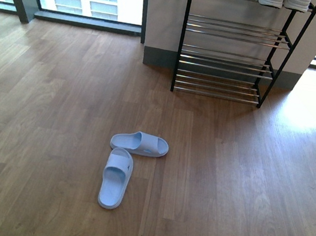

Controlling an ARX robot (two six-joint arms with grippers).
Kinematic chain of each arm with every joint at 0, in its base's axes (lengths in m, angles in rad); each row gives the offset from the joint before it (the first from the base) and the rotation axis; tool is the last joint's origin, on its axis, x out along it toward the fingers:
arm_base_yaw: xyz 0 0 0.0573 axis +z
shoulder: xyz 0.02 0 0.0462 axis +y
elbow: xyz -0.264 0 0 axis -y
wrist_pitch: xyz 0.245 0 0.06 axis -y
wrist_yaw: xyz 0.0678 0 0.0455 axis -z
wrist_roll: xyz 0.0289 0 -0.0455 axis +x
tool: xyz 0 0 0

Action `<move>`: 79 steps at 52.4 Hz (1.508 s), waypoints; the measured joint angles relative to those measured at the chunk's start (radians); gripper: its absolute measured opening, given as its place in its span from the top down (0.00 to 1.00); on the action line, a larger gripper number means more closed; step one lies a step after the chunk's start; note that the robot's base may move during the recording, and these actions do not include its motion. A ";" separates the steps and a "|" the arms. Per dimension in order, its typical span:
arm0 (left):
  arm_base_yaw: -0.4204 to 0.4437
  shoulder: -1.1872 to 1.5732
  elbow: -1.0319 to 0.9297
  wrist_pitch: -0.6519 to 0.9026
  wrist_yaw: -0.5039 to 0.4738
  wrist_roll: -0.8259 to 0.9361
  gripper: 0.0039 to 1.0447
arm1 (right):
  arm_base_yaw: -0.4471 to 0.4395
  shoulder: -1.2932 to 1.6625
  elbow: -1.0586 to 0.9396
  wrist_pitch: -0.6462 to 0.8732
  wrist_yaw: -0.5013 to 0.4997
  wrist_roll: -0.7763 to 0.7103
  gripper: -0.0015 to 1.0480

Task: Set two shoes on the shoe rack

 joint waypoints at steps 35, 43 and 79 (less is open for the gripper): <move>0.000 0.000 0.000 0.000 0.001 0.000 0.09 | 0.000 0.000 0.000 0.000 0.000 0.000 0.09; 0.000 0.000 0.000 0.000 0.001 0.000 0.09 | 0.000 0.000 0.000 0.000 0.000 0.000 0.09; 0.000 0.000 0.000 0.000 0.001 0.000 0.09 | 0.000 0.000 0.000 0.000 0.000 0.000 0.09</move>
